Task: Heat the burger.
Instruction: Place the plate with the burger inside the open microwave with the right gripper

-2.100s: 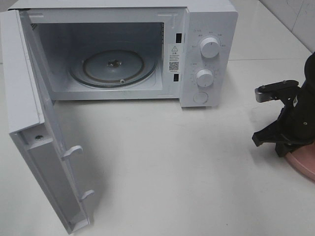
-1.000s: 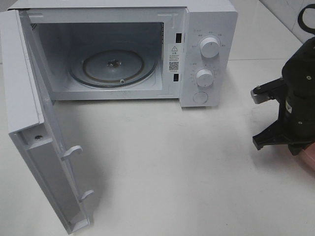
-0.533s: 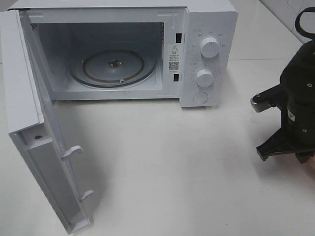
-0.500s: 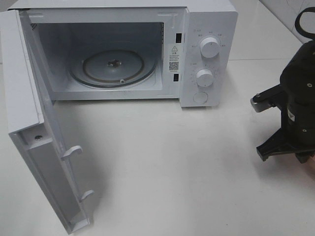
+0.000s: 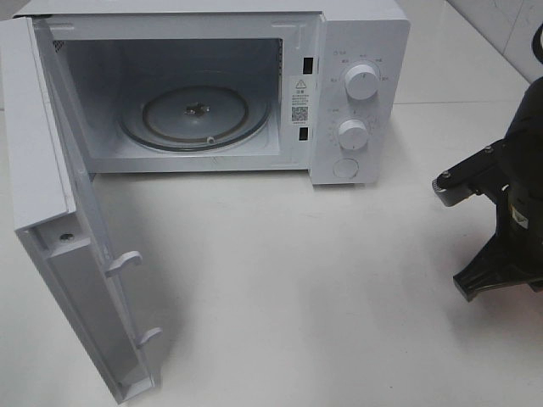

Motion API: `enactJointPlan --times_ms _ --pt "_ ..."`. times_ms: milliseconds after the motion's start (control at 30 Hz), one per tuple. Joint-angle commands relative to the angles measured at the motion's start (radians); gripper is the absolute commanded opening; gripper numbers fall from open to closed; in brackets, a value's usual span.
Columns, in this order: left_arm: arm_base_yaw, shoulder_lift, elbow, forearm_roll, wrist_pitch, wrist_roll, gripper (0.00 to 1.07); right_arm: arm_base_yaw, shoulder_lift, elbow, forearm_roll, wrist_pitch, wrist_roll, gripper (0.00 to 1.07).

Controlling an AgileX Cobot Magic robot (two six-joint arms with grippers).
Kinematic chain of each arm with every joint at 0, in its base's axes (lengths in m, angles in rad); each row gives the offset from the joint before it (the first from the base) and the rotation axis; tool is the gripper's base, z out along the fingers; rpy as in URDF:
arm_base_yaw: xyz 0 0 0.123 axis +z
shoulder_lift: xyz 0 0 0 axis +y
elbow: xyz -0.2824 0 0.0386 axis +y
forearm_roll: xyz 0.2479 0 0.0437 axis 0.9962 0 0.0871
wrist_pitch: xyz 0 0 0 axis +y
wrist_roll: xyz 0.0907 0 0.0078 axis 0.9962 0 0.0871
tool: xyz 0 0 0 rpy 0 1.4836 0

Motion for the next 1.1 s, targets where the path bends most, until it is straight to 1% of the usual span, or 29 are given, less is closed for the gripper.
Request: enactJointPlan --times_ms 33,100,133,167,233,267,300,333,400,433,467,500,533,567,600,633,700,733,767,833,867,900,967,1000,1067,1100 --pt "0.002 -0.020 0.002 0.000 -0.003 -0.006 1.00 0.027 -0.034 0.018 -0.055 0.059 0.012 0.00" --pt "0.002 -0.020 0.002 0.000 -0.003 -0.006 1.00 0.057 -0.063 0.034 -0.055 0.074 0.016 0.00" --pt "0.002 -0.020 0.002 0.000 -0.003 -0.006 1.00 0.057 -0.063 0.034 -0.055 0.074 0.016 0.00" --pt "0.002 -0.020 0.002 0.000 -0.003 -0.006 1.00 0.081 -0.082 0.037 -0.055 0.085 0.016 0.00" --pt "0.002 -0.020 0.002 0.000 -0.003 -0.006 1.00 0.092 -0.088 0.037 -0.055 0.094 0.016 0.00" --pt "0.002 -0.020 0.002 0.000 -0.003 -0.006 1.00 0.119 -0.103 0.037 -0.055 0.108 0.016 0.00" --pt "0.002 -0.020 0.002 0.000 -0.003 -0.006 1.00 0.119 -0.103 0.037 -0.055 0.108 0.016 0.00" --pt "0.002 -0.020 0.002 0.000 -0.003 -0.006 1.00 0.149 -0.116 0.037 -0.055 0.122 0.016 0.00" --pt "0.002 -0.020 0.002 0.000 -0.003 -0.006 1.00 0.161 -0.120 0.037 -0.055 0.127 0.016 0.00" --pt "0.002 -0.020 0.002 0.000 -0.003 -0.006 1.00 0.193 -0.131 0.037 -0.055 0.134 0.015 0.00" --pt "0.002 -0.020 0.002 0.000 -0.003 -0.006 1.00 0.193 -0.131 0.037 -0.055 0.134 0.015 0.00" --pt "0.002 -0.020 0.002 0.000 -0.003 -0.006 1.00 0.212 -0.138 0.037 -0.055 0.140 0.013 0.00" --pt "0.002 -0.020 0.002 0.000 -0.003 -0.006 1.00 0.250 -0.143 0.037 -0.055 0.152 0.012 0.00" --pt "0.002 -0.020 0.002 0.000 -0.003 -0.006 1.00 0.250 -0.143 0.037 -0.055 0.152 0.012 0.00" --pt "0.002 -0.020 0.002 0.000 -0.003 -0.006 1.00 0.286 -0.148 0.042 -0.055 0.154 0.012 0.00" --pt "0.002 -0.020 0.002 0.000 -0.003 -0.006 1.00 0.286 -0.148 0.042 -0.055 0.154 0.012 0.00" --pt "0.002 -0.020 0.002 0.000 -0.003 -0.006 1.00 0.329 -0.150 0.049 -0.054 0.156 0.012 0.00" --pt "0.002 -0.020 0.002 0.000 -0.003 -0.006 1.00 0.329 -0.150 0.049 -0.054 0.156 0.012 0.00" --pt "0.002 -0.020 0.002 0.000 -0.003 -0.006 1.00 0.361 -0.150 0.049 -0.054 0.162 0.012 0.00" --pt "0.002 -0.020 0.002 0.000 -0.003 -0.006 1.00 0.376 -0.150 0.049 -0.054 0.165 0.012 0.00" --pt "0.002 -0.020 0.002 0.000 -0.003 -0.006 1.00 0.404 -0.150 0.049 -0.054 0.170 0.012 0.00" --pt "0.002 -0.020 0.002 0.000 -0.003 -0.006 1.00 0.404 -0.150 0.049 -0.054 0.170 0.012 0.00" --pt "0.002 -0.020 0.002 0.000 -0.003 -0.006 1.00 0.452 -0.150 0.049 -0.055 0.180 0.003 0.00" --pt "0.002 -0.020 0.002 0.000 -0.003 -0.006 1.00 0.452 -0.150 0.049 -0.055 0.180 0.003 0.00" --pt "0.002 -0.020 0.002 0.000 -0.003 -0.006 1.00 0.495 -0.150 0.049 -0.055 0.182 -0.004 0.00" --pt "0.002 -0.020 0.002 0.000 -0.003 -0.006 1.00 0.495 -0.150 0.049 -0.055 0.182 -0.004 0.00"
